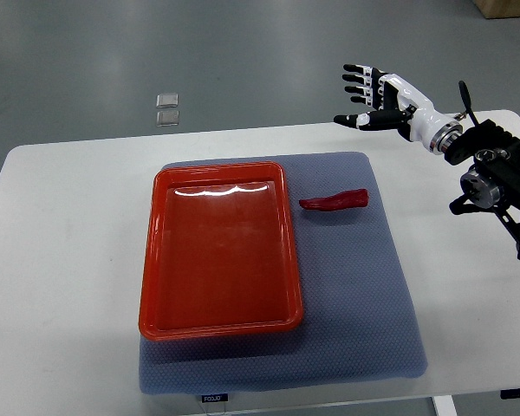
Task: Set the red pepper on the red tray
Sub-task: 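Move the right hand down toward the red pepper beside the tray, then close the right hand fingers around the red pepper and lift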
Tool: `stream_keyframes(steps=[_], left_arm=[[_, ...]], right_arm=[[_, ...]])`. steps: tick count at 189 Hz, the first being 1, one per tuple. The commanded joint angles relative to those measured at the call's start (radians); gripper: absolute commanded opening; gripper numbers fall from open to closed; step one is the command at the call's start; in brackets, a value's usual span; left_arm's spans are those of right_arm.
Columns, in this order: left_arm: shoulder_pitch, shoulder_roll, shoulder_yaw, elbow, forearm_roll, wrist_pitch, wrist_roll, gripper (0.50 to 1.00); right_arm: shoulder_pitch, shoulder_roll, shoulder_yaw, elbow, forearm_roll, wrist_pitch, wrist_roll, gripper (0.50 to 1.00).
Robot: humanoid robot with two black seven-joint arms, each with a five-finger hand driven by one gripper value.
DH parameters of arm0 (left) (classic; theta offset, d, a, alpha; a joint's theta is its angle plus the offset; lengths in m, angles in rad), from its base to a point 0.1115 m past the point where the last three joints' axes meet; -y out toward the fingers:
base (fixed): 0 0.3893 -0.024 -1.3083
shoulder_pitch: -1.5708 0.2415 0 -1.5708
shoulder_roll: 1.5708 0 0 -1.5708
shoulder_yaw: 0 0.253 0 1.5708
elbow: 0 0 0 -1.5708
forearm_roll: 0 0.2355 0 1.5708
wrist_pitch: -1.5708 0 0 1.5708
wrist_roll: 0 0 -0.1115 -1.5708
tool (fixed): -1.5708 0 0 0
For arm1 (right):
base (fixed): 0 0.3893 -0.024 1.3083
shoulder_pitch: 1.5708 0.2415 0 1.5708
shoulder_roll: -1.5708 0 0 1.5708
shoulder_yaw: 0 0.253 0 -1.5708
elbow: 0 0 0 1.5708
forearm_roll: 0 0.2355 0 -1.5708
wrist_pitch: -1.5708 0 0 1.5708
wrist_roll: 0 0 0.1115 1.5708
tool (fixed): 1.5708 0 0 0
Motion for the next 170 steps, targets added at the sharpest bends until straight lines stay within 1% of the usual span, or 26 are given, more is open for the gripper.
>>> stream_keyframes(steps=[1,45,70,98,126,157,170], left_arm=[[0.0,0.0,0.0,0.0,0.0,0.001,0.0,1.0],[0.0,0.0,0.0,0.0,0.0,0.0,0.0,1.0],[-0.002,0.0,0.0,0.0,0.0,0.001,0.0,1.0],[0.0,0.0,0.0,0.0,0.0,0.001,0.0,1.0],[0.0,0.0,0.0,0.0,0.0,0.001,0.0,1.0],[0.0,0.0,0.0,0.0,0.0,0.0,0.0,1.0],[0.0,0.0,0.0,0.0,0.0,0.0,0.0,1.0]], right_arm=[[0.034,-0.054,-0.096,0.051,-0.114,0.02,0.014,0.913],[0.042,-0.126,-0.228,0.189,-0.495,0.025,0.031,0.913],[0.056,-0.157,-0.302,0.231,-0.598,0.026,0.029,0.913],[0.079,-0.158,-0.357,0.232,-0.684,0.019,0.026,0.909],[0.076,-0.142,-0.366,0.216,-0.762,0.008,0.003,0.907],[0.07,-0.128,-0.403,0.196,-0.776,-0.033,-0.014,0.895],[0.07,-0.119,-0.415,0.176,-0.794,-0.046,-0.014,0.879]])
